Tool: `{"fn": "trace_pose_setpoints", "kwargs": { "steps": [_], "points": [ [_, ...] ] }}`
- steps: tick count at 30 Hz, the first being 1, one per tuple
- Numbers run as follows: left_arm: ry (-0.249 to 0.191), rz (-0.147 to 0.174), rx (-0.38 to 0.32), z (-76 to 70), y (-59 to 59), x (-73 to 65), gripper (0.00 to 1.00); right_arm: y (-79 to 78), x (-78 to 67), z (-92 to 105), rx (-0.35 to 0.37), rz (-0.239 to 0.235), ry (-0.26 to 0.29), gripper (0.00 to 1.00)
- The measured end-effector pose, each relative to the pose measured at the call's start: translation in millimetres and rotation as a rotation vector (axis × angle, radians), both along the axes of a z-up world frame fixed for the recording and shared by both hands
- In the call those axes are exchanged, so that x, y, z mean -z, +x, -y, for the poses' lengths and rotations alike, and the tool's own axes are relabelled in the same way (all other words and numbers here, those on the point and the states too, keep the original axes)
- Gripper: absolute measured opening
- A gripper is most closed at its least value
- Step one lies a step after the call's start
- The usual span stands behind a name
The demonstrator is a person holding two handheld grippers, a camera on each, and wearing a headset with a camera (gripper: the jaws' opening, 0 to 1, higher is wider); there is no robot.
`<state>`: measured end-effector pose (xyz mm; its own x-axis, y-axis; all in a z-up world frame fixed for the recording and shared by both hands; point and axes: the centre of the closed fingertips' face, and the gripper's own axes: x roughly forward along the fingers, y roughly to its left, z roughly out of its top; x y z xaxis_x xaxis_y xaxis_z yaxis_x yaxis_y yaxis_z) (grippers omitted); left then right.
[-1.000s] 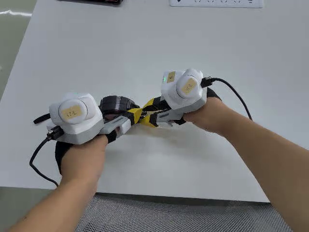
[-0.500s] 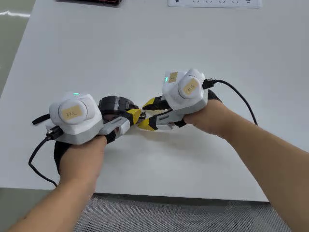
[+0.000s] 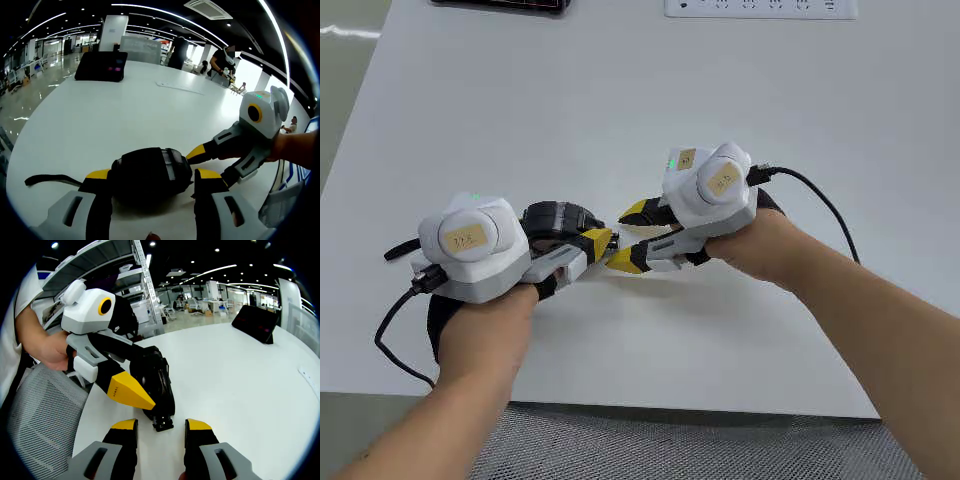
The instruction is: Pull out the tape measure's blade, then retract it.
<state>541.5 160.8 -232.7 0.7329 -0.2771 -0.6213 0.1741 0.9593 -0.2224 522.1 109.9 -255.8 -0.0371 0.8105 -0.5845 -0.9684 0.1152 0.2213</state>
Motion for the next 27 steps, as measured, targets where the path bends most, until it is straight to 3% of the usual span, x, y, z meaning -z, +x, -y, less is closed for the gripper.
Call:
{"fn": "trace_pose_setpoints", "kwargs": {
  "steps": [15,27],
  "points": [
    [0.011,0.0,0.019,1.5,-0.5,-0.8,0.67,-1.7,-1.1,3.6,0.003,-0.004,-0.004,0.37],
    [0.044,0.033,0.081,-6.1,-1.9,-12.6,0.7,-0.4,-11.3,28.9,0.071,0.032,-0.008,0.48]
  ]
}}
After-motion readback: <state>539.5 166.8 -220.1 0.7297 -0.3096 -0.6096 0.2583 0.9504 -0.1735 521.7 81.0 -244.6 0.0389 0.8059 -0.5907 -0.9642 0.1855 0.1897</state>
